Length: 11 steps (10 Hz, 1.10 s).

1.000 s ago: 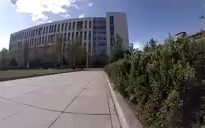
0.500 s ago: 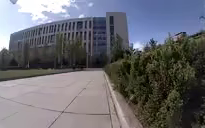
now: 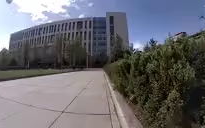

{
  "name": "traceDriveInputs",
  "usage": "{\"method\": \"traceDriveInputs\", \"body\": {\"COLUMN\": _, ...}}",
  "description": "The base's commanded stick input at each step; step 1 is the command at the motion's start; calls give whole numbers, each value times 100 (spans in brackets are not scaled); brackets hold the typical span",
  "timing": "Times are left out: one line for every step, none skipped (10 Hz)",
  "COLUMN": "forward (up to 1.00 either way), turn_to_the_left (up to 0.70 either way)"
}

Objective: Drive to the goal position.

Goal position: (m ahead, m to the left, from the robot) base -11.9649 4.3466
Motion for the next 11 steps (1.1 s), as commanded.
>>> {"method": "traceDriveInputs", "body": {"forward": 4, "turn_to_the_left": 0}}
{"method": "traceDriveInputs", "body": {"forward": 4, "turn_to_the_left": 0}}
{"method": "traceDriveInputs", "body": {"forward": 4, "turn_to_the_left": 0}}
{"method": "traceDriveInputs", "body": {"forward": 4, "turn_to_the_left": 0}}
{"method": "traceDriveInputs", "body": {"forward": 4, "turn_to_the_left": 0}}
{"method": "traceDriveInputs", "body": {"forward": 4, "turn_to_the_left": 0}}
{"method": "traceDriveInputs", "body": {"forward": 4, "turn_to_the_left": 0}}
{"method": "traceDriveInputs", "body": {"forward": 4, "turn_to_the_left": 0}}
{"method": "traceDriveInputs", "body": {"forward": 5, "turn_to_the_left": 0}}
{"method": "traceDriveInputs", "body": {"forward": 5, "turn_to_the_left": 0}}
{"method": "traceDriveInputs", "body": {"forward": 4, "turn_to_the_left": 0}}
